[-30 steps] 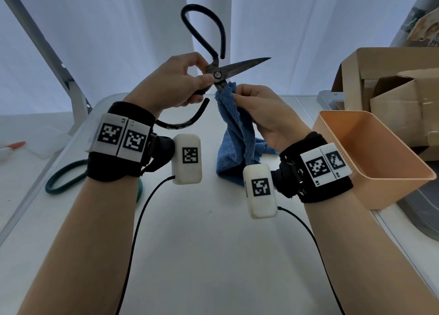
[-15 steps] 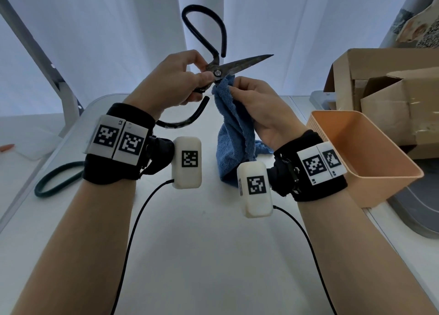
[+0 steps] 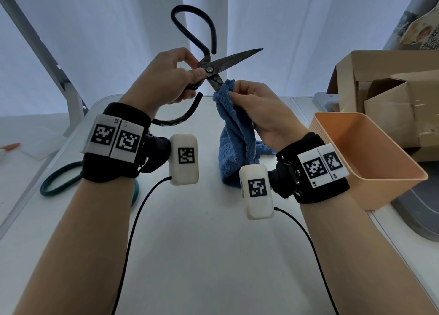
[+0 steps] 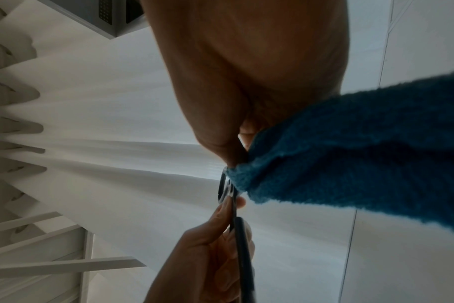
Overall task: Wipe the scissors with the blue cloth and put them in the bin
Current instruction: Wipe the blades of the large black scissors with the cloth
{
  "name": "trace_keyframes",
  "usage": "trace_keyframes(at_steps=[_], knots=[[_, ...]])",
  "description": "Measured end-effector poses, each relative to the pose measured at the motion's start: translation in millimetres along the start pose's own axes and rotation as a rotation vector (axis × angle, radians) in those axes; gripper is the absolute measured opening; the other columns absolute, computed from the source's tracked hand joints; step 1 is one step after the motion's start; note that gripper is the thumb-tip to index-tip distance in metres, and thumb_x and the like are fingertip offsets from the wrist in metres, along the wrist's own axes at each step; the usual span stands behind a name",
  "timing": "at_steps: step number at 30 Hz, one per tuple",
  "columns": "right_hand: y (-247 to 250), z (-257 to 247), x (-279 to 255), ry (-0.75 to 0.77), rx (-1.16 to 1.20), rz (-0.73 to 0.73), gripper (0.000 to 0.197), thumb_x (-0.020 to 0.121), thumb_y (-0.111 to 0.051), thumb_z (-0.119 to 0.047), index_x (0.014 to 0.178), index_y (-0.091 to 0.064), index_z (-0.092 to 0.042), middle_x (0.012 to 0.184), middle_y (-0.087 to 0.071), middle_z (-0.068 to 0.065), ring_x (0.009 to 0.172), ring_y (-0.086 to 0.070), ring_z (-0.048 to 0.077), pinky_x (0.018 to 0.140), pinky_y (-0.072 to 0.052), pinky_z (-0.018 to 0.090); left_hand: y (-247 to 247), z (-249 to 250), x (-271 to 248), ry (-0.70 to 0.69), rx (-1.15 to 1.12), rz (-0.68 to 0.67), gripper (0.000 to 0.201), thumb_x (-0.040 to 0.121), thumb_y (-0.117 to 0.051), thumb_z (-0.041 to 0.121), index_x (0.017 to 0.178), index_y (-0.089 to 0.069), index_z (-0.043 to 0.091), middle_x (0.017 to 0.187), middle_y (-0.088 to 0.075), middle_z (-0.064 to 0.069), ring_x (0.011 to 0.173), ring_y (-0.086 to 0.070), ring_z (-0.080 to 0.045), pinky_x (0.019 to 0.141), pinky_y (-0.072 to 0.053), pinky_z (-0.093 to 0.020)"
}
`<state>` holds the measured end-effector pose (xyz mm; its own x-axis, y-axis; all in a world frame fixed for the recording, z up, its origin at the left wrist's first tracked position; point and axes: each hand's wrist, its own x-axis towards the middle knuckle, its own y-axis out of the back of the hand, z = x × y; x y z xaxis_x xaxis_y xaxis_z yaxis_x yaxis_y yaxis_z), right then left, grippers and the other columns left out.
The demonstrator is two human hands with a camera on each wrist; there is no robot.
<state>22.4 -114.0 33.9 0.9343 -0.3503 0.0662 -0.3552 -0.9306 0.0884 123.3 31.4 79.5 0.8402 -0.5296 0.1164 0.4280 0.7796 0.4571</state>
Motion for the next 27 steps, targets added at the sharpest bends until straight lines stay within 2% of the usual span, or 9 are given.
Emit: trace_keyframes(at_steps=[5,13,18,20,23,27], knots=[[-0.7,0.4,1.3,-0.003,-0.030,-0.008,0.017,0.098,-0.058,-0.013,0.082,-0.052,-0.011,0.081,-0.055,0.012,0.069,-0.053,0.018,0.060,-0.045,0.024,3.8,-0.8,-0.1,0.009,0.002,0.012,0.006,0.098,-0.061,0.026,0.103,-0.062,0.022,0.077,-0.062,0.005,0.058,-0.058,-0.007,0.061,-0.043,-0.020],[-0.2,-1.7,-0.7,-0.007,-0.032,-0.019,0.006,0.098,-0.059,-0.013,0.096,-0.058,-0.008,0.086,-0.058,0.013,0.070,-0.056,0.016,0.058,-0.048,0.020,6.4,-1.1,-0.6,0.015,0.017,0.025,0.008,0.099,-0.060,0.025,0.106,-0.061,0.021,0.077,-0.063,0.005,0.057,-0.058,-0.007,0.055,-0.040,-0.018],[-0.9,-0.5,0.5,-0.011,-0.061,-0.034,0.007,0.098,-0.059,-0.015,0.095,-0.059,-0.008,0.087,-0.058,0.014,0.073,-0.055,0.018,0.058,-0.047,0.020,11.1,-2.4,-0.5,0.027,0.009,0.035,0.005,0.099,-0.059,0.024,0.103,-0.061,0.022,0.075,-0.062,0.007,0.057,-0.057,-0.007,0.052,-0.040,-0.016],[-0.5,0.2,1.0,-0.012,-0.071,-0.028,0.012,0.098,-0.059,-0.015,0.096,-0.060,-0.003,0.087,-0.058,0.014,0.075,-0.054,0.019,0.059,-0.047,0.021,11.4,-2.7,-0.7,0.026,0.005,0.036,0.004,0.099,-0.060,0.024,0.102,-0.061,0.022,0.074,-0.062,0.007,0.057,-0.057,-0.007,0.055,-0.040,-0.017],[0.3,0.9,2.1,-0.013,-0.091,-0.017,0.030,0.098,-0.059,-0.016,0.104,-0.056,0.014,0.088,-0.059,0.015,0.077,-0.055,0.021,0.066,-0.049,0.027,11.8,-3.3,-0.6,0.029,0.001,0.036,0.004,0.098,-0.060,0.024,0.102,-0.061,0.022,0.074,-0.062,0.007,0.056,-0.056,-0.007,0.056,-0.040,-0.018],[-0.9,-0.1,1.2,-0.011,-0.113,-0.023,0.033,0.098,-0.059,-0.016,0.106,-0.056,0.015,0.088,-0.060,0.016,0.079,-0.055,0.022,0.073,-0.047,0.034,14.4,-4.6,-0.4,0.035,0.000,0.044,0.004,0.098,-0.061,0.025,0.101,-0.061,0.023,0.077,-0.062,0.005,0.056,-0.057,-0.006,0.057,-0.041,-0.018]])
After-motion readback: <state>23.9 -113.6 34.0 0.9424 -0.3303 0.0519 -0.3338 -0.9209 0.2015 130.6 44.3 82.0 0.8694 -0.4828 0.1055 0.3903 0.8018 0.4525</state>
